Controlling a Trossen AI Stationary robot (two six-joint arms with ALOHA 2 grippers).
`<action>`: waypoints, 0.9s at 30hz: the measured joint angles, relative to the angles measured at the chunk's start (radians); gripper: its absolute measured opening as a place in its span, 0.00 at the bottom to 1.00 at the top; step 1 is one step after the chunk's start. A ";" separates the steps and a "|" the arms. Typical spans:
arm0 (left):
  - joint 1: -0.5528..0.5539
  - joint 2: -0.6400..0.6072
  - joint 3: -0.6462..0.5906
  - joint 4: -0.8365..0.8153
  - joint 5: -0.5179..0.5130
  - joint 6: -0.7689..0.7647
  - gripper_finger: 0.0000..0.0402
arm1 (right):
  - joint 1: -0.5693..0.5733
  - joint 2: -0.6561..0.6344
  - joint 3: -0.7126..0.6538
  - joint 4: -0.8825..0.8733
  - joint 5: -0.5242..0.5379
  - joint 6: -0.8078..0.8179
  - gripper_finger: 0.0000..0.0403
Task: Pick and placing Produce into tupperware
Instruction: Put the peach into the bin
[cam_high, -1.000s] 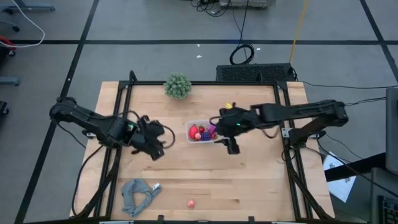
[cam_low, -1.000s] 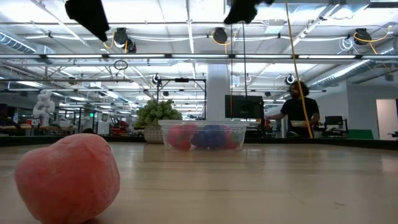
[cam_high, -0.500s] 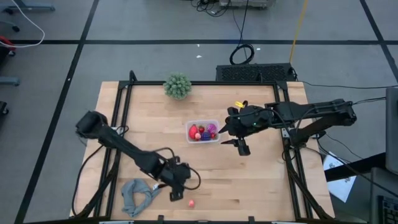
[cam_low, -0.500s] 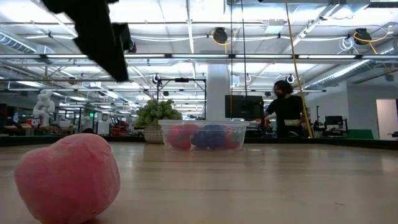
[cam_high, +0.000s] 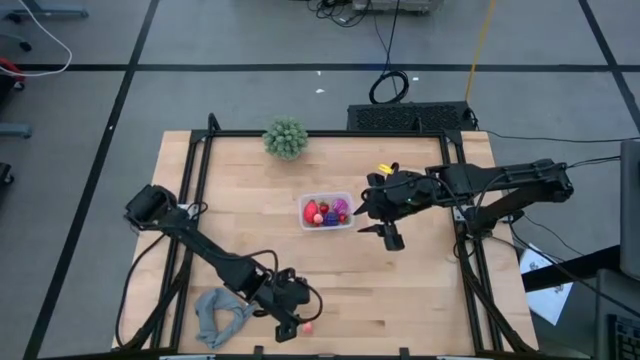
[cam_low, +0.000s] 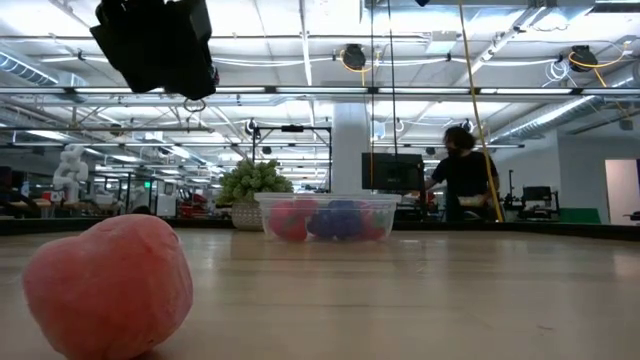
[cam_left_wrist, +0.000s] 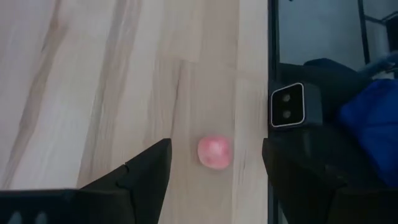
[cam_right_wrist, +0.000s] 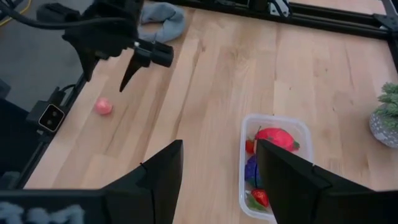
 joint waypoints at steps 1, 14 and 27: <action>-0.003 0.000 0.000 0.001 0.000 0.011 0.64 | 0.000 0.000 0.000 -0.003 0.000 0.000 0.48; -0.037 0.020 0.000 0.037 -0.104 -0.027 0.64 | 0.000 0.000 0.000 -0.034 0.000 0.001 0.48; -0.028 0.154 -0.002 0.105 0.040 -0.033 0.64 | 0.000 0.000 0.000 -0.029 0.000 0.029 0.48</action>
